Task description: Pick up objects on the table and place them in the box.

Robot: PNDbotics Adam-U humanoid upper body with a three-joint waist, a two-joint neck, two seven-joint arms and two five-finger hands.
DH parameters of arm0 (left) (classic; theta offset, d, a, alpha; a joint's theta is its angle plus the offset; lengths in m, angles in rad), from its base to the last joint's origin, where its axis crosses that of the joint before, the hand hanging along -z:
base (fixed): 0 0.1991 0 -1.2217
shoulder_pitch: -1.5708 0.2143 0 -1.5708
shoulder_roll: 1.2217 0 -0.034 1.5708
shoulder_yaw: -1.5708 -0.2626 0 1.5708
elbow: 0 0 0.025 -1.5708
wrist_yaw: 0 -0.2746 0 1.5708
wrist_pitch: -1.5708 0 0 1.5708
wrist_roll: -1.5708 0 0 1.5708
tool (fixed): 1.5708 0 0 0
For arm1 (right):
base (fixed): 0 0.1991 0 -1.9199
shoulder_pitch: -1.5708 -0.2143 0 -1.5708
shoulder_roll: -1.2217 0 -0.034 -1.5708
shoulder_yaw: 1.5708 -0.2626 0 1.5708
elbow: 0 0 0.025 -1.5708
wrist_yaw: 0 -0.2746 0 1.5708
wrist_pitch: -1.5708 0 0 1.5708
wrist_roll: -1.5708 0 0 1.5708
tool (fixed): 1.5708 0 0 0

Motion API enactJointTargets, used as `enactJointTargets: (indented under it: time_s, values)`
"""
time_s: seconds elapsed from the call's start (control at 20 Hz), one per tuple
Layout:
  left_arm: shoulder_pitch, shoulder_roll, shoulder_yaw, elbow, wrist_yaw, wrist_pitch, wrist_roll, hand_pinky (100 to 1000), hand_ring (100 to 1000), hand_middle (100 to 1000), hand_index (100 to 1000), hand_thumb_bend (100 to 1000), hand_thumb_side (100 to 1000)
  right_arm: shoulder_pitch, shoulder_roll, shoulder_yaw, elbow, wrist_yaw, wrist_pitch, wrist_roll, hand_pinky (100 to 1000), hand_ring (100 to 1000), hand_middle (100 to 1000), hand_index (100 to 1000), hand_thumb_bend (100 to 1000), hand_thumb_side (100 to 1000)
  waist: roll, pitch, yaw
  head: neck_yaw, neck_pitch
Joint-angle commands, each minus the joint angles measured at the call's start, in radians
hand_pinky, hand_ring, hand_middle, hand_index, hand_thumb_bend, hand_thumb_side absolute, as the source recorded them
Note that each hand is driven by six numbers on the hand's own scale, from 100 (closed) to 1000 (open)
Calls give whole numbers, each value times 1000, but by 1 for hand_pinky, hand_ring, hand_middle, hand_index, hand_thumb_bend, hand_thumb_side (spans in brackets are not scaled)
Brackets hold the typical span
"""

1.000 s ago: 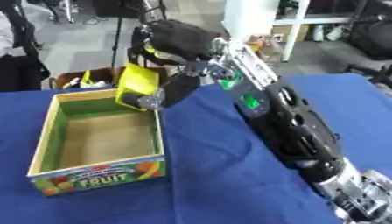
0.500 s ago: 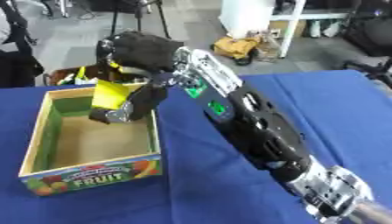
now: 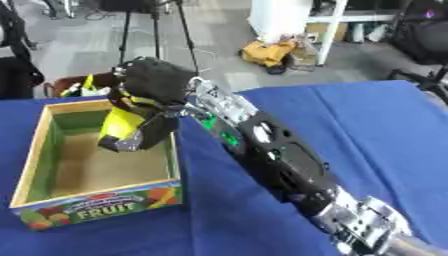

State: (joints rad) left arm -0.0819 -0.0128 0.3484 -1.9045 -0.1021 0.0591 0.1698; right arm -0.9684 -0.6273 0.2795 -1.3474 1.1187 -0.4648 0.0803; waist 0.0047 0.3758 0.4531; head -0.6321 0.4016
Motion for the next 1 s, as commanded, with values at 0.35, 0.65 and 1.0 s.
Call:
enactJointTargets:
  time_s: [0.35, 0.65, 1.0]
  values:
    - [-6, -1, -4, -9, 4, -10, -7, 293, 447, 437, 557, 178, 662, -12, -4, 15, 73, 87, -60, -41, 538, 773, 364, 364, 116, 800, 4, -4, 5, -18, -24]
    - [-9, -2, -3, -10, 3, -8, -7, 294, 448, 437, 557, 178, 661, -9, -6, 10, 53, 84, -94, 60, 633, 389, 805, 838, 768, 797, 0, -2, 5, -15, -22]
    - [-11, -1, -1, -12, 2, -4, -8, 294, 449, 437, 557, 181, 660, 3, -18, -9, 11, 94, -55, 42, 634, 342, 845, 867, 987, 882, -4, -7, -1, -13, -17]
